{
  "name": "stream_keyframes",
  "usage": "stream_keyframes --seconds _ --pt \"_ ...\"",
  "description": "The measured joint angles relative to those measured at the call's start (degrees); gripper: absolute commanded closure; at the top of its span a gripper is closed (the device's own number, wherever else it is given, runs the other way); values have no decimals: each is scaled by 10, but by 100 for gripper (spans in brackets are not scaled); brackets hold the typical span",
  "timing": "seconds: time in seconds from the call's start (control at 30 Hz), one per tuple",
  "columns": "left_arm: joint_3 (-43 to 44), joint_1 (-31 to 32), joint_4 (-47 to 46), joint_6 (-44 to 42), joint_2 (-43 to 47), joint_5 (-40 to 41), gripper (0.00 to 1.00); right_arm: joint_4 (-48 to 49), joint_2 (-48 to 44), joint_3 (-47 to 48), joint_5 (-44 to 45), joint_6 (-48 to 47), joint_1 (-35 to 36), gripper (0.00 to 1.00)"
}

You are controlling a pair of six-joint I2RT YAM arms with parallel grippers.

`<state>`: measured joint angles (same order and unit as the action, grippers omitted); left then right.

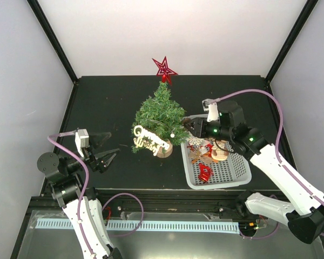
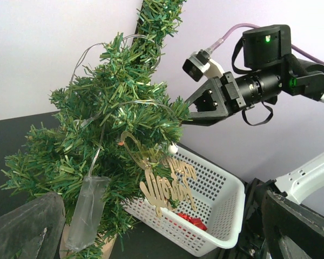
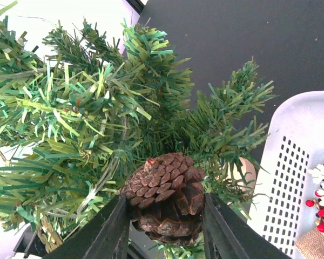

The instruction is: Decorate the small christmas tree

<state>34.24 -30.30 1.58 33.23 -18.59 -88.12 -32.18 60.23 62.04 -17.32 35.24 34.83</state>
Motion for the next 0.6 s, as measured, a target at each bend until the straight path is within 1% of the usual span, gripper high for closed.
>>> stream_keyframes --seconds 0.17,0.3,0.6 --pt "0 0 0 0 0 0 1 10 20 2 -5 3 2 61" --pt "0 0 0 0 0 0 1 14 36 3 -7 8 2 56" --pt "0 0 0 0 0 0 1 35 54 11 -7 10 2 57"
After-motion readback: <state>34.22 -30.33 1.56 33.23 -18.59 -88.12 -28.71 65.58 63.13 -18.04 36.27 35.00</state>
